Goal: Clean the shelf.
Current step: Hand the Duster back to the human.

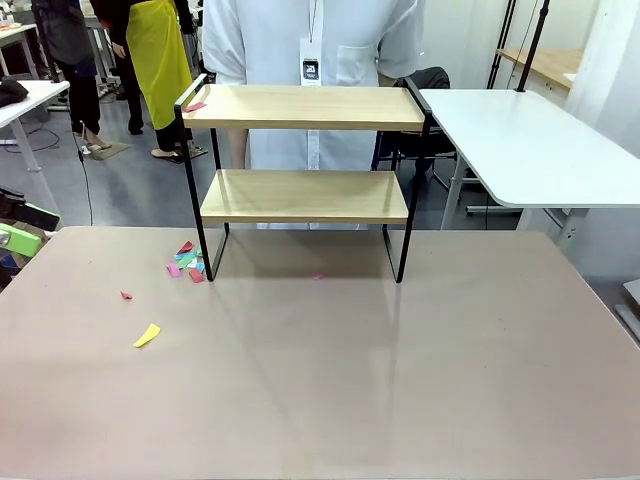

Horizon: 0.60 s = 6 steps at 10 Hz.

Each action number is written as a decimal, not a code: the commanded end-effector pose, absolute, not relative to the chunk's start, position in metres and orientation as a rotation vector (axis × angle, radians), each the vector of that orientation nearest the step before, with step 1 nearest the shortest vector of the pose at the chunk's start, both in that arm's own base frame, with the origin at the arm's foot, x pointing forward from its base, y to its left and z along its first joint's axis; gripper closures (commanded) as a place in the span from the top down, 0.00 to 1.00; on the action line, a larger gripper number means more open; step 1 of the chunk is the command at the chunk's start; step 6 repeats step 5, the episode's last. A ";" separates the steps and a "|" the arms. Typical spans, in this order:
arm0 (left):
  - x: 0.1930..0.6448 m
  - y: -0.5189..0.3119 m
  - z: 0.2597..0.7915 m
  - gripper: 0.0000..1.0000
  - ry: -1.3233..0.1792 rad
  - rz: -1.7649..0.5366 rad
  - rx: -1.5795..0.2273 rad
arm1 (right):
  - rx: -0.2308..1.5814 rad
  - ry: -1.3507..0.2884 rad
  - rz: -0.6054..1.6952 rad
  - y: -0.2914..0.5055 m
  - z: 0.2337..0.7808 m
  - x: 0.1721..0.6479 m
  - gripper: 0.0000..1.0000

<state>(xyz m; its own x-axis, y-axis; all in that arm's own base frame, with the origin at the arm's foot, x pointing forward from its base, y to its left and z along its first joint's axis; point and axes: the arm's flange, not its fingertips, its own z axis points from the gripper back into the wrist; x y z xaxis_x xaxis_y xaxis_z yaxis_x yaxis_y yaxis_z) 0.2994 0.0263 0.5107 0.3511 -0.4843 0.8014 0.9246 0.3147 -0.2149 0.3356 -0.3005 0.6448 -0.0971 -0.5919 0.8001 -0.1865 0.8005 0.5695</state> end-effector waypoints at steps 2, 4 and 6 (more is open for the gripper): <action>0.301 0.025 0.513 1.00 -0.715 -1.033 -0.763 | 0.599 -1.666 -0.369 -0.297 0.642 0.334 1.00; 0.301 0.025 0.513 1.00 -0.715 -1.033 -0.763 | 0.599 -1.666 -0.369 -0.297 0.642 0.334 1.00; 0.301 0.025 0.513 1.00 -0.715 -1.033 -0.763 | 0.599 -1.666 -0.369 -0.297 0.642 0.334 1.00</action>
